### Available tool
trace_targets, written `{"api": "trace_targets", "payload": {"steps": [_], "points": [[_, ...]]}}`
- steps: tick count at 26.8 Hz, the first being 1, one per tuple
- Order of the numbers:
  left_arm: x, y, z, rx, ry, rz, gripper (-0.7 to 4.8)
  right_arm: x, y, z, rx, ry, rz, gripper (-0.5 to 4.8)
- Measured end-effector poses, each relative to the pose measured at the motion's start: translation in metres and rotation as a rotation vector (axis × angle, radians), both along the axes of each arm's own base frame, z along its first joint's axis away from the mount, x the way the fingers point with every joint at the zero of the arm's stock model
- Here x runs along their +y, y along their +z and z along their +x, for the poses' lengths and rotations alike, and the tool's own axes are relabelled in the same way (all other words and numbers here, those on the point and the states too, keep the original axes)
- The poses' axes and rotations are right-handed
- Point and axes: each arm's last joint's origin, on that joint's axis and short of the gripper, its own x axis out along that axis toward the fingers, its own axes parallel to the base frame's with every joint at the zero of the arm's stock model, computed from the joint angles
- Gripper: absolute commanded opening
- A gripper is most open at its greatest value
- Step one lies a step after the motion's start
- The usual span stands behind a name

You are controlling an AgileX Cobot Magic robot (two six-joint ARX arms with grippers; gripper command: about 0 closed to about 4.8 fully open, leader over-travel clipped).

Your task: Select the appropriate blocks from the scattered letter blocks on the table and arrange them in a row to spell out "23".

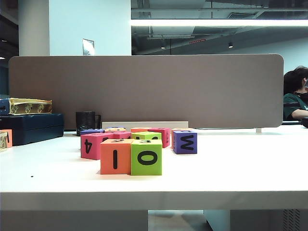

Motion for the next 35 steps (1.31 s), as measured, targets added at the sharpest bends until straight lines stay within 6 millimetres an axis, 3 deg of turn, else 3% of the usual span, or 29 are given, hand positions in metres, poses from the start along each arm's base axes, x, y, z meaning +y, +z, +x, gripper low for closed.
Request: {"api": "trace_targets", "payload": {"steps": [6, 12, 18, 28, 35], "points": [[0.024, -0.029, 0.008, -0.073, 0.066, -0.080, -0.06, 0.000, 0.000, 0.000, -0.001, -0.001, 0.000, -0.01], [0.045, -0.057, -0.007, -0.220, 0.173, -0.117, -0.06, 0.000, -0.001, -0.001, -0.005, -0.004, -0.002, -0.01], [0.060, -0.068, -0.023, -0.423, 0.205, -0.139, -0.06, 0.000, -0.001, -0.001, -0.004, -0.005, -0.002, -0.01], [0.060, -0.092, -0.024, -0.382, 0.203, -0.134, -0.06, 0.000, -0.001, -0.001, -0.004, -0.005, -0.002, -0.01], [0.060, -0.097, -0.026, -0.326, 0.207, -0.130, -0.06, 0.000, -0.001, -0.001, -0.004, -0.005, -0.002, -0.01]]}}
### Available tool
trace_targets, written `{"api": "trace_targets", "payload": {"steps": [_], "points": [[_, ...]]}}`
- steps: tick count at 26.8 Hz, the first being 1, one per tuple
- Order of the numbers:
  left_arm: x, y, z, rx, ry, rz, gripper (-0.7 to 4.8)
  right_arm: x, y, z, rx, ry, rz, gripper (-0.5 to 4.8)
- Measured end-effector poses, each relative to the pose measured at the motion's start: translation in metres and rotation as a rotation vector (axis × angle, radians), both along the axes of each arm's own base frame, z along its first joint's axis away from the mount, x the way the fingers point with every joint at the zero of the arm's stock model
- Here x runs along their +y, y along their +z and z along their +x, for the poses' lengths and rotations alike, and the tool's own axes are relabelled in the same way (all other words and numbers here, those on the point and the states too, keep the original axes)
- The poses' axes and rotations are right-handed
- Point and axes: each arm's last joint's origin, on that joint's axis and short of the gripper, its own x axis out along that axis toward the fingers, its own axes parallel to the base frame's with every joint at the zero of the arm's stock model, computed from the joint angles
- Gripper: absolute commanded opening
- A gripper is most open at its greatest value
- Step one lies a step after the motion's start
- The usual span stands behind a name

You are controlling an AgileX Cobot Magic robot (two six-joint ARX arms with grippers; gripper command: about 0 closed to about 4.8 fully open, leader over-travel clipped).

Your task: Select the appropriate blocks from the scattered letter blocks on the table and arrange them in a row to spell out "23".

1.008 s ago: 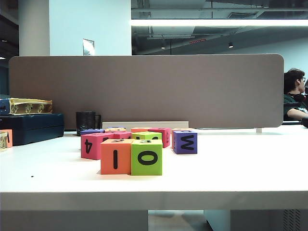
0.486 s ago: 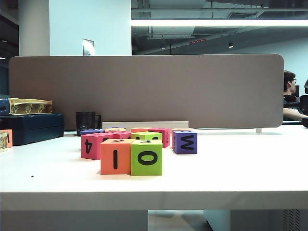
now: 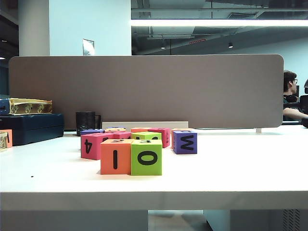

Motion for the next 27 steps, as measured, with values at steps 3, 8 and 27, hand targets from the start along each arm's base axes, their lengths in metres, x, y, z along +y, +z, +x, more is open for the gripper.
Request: {"api": "trace_targets", "payload": {"steps": [3, 8, 27], "points": [[-0.001, -0.013, -0.001, 0.134, -0.024, -0.007, -0.06, 0.000, 0.000, 0.000, -0.001, 0.000, 0.000, -0.01], [-0.001, -0.016, -0.001, 0.171, -0.024, -0.009, -0.05, 0.000, 0.000, 0.000, -0.001, 0.000, 0.000, -0.01], [-0.001, -0.016, -0.001, 0.170, -0.024, -0.017, -0.05, 0.000, 0.000, 0.000, -0.001, 0.000, 0.000, -0.01]]}}
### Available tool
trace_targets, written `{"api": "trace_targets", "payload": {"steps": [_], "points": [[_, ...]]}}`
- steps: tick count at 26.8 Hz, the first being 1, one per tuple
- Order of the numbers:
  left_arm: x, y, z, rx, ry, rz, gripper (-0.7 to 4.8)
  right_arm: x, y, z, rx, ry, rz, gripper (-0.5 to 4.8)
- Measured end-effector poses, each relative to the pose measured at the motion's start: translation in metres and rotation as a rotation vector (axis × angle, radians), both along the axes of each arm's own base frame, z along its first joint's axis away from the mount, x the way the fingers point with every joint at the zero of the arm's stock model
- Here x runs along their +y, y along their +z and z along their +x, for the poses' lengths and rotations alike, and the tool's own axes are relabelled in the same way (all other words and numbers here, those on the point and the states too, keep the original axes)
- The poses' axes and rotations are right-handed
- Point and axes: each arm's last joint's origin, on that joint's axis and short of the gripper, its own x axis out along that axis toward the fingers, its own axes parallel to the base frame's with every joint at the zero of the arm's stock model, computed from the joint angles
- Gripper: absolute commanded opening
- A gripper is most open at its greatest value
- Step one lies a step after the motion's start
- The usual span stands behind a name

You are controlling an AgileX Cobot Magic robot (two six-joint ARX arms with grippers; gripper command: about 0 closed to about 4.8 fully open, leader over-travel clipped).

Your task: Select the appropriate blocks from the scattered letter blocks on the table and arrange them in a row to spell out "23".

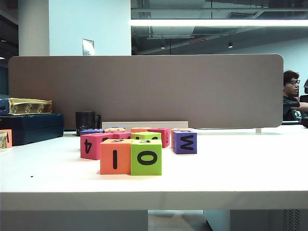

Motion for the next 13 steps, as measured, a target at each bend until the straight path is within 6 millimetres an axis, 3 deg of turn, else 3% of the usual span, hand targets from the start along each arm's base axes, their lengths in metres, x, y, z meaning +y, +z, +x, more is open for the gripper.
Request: {"api": "trace_targets", "payload": {"steps": [7, 13], "points": [[0.000, 0.000, 0.000, 0.000, 0.000, 0.000, -0.06, 0.000, 0.002, 0.001, -0.040, 0.001, -0.012, -0.01], [0.000, 0.000, 0.000, 0.000, 0.000, 0.000, -0.06, 0.000, 0.030, 0.012, -0.430, 0.008, -0.050, -0.01]]}}
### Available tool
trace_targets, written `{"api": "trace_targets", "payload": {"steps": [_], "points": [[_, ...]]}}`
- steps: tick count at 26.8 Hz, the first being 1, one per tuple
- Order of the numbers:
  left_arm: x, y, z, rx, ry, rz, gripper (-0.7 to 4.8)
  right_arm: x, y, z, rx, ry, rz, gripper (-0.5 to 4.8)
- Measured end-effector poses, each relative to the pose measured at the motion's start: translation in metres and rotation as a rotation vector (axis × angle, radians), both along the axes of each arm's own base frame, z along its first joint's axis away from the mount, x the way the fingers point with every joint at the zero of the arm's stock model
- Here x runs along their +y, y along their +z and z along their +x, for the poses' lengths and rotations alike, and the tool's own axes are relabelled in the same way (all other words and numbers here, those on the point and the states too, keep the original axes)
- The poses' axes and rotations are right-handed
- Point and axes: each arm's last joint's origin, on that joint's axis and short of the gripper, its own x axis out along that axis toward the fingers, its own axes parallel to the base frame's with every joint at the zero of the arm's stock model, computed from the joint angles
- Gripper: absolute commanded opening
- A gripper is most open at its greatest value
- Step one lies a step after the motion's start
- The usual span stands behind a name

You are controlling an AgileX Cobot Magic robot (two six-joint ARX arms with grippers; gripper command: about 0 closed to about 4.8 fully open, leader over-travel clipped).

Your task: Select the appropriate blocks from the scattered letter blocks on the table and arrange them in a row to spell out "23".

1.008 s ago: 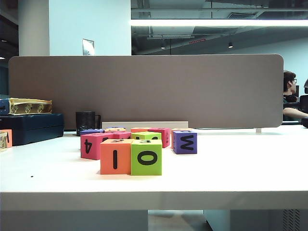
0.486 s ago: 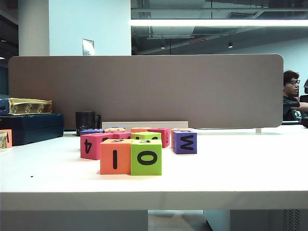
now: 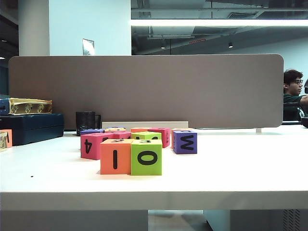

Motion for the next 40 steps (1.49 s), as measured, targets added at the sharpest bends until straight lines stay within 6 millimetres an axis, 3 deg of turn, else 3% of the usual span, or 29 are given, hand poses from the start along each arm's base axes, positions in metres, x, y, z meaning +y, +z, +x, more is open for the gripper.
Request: {"api": "trace_targets", "payload": {"steps": [8, 14, 22, 31, 40], "points": [[0.000, 0.000, 0.000, 0.000, 0.000, 0.000, -0.05, -0.003, -0.005, 0.020, -0.137, -0.155, -0.045, -0.01], [0.000, 0.000, 0.000, 0.000, 0.000, 0.000, -0.06, -0.008, -0.032, 0.049, -0.120, -0.331, -0.052, -0.01], [0.000, 0.000, 0.000, 0.000, 0.000, 0.000, -0.05, -0.011, -0.070, 0.079, -0.148, -0.427, -0.019, -0.01], [0.000, 0.000, 0.000, 0.000, 0.000, 0.000, -0.06, -0.017, -0.111, 0.096, -0.071, -0.638, -0.007, -0.01], [0.000, 0.000, 0.000, 0.000, 0.000, 0.000, -0.05, -0.018, -0.141, 0.105, -0.063, -0.673, 0.009, -0.01]]}}
